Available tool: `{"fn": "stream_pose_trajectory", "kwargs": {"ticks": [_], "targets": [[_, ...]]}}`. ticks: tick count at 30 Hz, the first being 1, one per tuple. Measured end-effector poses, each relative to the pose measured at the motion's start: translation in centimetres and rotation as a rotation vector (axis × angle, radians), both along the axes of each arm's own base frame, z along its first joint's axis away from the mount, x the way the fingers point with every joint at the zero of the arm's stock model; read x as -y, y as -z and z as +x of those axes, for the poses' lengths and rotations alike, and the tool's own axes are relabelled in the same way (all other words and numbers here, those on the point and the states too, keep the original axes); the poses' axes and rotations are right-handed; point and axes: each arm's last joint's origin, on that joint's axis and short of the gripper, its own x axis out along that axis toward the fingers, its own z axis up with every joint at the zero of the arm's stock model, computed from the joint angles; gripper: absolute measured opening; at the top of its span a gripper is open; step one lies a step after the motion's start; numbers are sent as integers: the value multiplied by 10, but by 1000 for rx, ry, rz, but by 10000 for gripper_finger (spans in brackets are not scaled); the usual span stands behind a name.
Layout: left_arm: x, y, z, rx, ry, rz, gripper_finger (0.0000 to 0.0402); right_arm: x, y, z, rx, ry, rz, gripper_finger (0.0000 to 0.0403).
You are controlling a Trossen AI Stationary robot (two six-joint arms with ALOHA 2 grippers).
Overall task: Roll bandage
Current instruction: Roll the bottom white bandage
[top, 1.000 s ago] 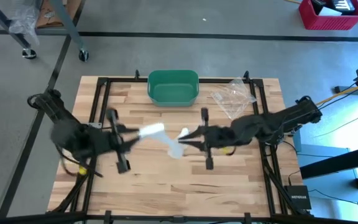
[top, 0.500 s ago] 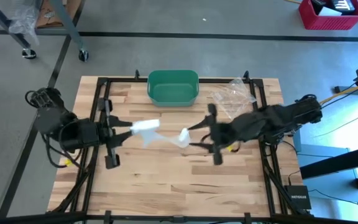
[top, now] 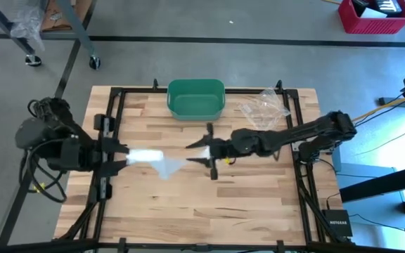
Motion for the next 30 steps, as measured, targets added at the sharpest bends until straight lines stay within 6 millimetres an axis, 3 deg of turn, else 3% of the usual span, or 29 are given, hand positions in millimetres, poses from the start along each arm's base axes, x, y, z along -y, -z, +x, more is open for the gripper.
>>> {"fn": "stream_pose_trajectory", "kwargs": {"ticks": [6, 11, 17, 25, 30], "targets": [[5, 18, 12, -62, 83, 37, 45, -13, 7, 16, -1, -96, 23, 175], [3, 26, 16, -119, 31, 32, 45, -18, -12, 14, -6, -145, 67, 176], [0, 34, 24, -177, -27, 19, 45, -23, -60, -1, -4, -127, 110, 202], [-5, 40, 42, -192, -286, -34, 45, -25, -85, -6, -31, -117, 205, 216], [-8, 29, 44, -113, -338, -62, 45, -26, -80, -4, -87, -108, 241, 216]]}}
